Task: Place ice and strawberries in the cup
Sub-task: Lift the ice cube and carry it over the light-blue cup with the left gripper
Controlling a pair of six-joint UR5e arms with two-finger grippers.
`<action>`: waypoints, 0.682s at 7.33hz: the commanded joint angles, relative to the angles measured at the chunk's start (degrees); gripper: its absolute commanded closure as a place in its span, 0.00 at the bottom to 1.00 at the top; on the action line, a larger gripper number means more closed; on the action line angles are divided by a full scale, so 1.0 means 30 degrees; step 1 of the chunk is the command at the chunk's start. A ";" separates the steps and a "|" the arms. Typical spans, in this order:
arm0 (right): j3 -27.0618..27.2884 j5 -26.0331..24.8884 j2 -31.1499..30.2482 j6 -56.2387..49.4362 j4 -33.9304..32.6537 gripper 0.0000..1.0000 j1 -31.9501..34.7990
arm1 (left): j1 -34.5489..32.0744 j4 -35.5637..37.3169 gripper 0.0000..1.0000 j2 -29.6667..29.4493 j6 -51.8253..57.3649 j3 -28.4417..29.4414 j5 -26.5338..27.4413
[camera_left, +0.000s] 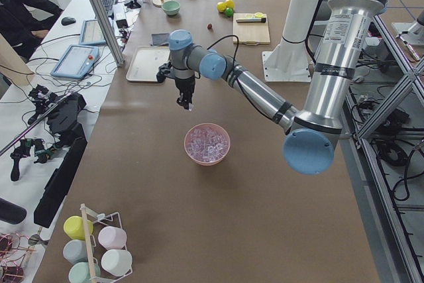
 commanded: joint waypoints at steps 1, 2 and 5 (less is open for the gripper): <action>0.0029 -0.0027 -0.0022 -0.0029 0.0070 0.00 -0.0002 | 0.2688 -0.2108 1.00 -0.2710 -0.6131 0.0102 -0.1567; 0.0000 -0.0056 -0.0051 0.0000 0.0100 0.00 -0.0002 | 0.3986 -0.4245 1.00 -0.3327 -0.8542 0.0741 -0.1044; 0.0088 -0.0115 -0.0022 0.0000 0.0158 0.00 0.0027 | 0.8232 -0.7213 1.00 -0.5665 -1.2275 0.2815 0.3544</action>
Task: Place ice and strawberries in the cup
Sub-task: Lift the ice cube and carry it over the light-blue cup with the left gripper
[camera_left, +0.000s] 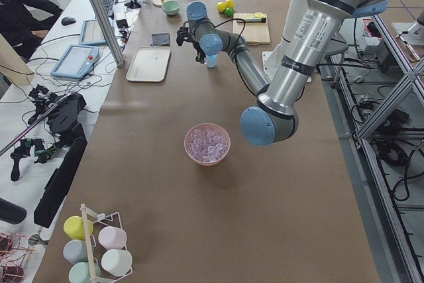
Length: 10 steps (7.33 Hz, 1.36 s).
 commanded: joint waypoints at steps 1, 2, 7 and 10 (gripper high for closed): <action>0.0048 -0.0028 0.0045 0.0001 0.0018 0.00 -0.0015 | 0.2873 -0.3618 1.00 -0.2185 -0.3206 0.2583 0.3164; 0.0078 -0.0028 0.0046 0.0001 0.0018 0.00 0.0014 | 0.3550 -0.5670 1.00 -0.2281 -0.3946 0.3408 0.4132; -0.0010 -0.0028 0.0017 0.0001 0.0018 0.00 0.0014 | 0.5606 -0.7830 1.00 -0.3334 -0.4393 0.5464 0.7452; -0.0039 -0.0028 -0.0013 -0.0028 0.0018 0.00 0.0014 | 0.5608 -0.7655 0.60 -0.3483 -0.4539 0.5497 0.7481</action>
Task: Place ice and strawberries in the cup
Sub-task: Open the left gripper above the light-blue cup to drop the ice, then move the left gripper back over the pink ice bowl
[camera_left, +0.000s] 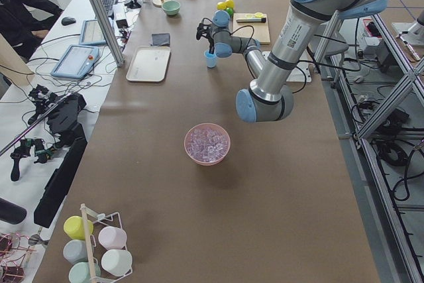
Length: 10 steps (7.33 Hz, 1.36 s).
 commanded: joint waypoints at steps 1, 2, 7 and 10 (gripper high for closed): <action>-0.0005 0.0000 -0.0052 -0.0023 0.0000 0.00 0.0001 | -0.0062 0.0205 0.44 -0.0053 -0.0032 0.0025 0.0234; -0.0005 0.0000 -0.0053 -0.0023 0.0000 0.00 0.0001 | -0.0150 0.0206 0.33 -0.0053 -0.0061 0.0025 0.0265; -0.0005 0.0000 0.0035 -0.0023 0.0029 0.00 -0.0028 | -0.5530 0.7774 0.24 0.2890 0.5013 -0.5115 -0.3483; -0.0035 0.0000 0.0152 -0.0023 0.0058 0.00 -0.0086 | -0.9312 0.8674 0.16 0.8483 1.0788 -0.6507 -0.6179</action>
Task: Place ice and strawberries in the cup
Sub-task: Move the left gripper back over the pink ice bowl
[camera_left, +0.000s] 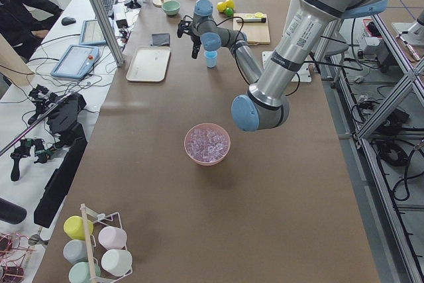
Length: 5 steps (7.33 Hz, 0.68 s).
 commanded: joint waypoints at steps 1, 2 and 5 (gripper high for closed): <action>-0.0005 0.0000 0.0069 -0.0002 0.0023 0.00 -0.0085 | -0.2316 0.0010 0.14 0.3961 0.4150 -0.0512 -0.0691; -0.0005 0.0029 0.0098 -0.0002 0.0023 0.00 -0.0086 | -0.3109 0.0009 0.13 0.5282 0.5356 -0.0599 -0.0953; -0.0005 0.0175 0.0361 -0.0002 0.0023 0.00 -0.0115 | -0.3205 -0.0950 0.14 0.8245 0.6102 -0.0484 -0.0955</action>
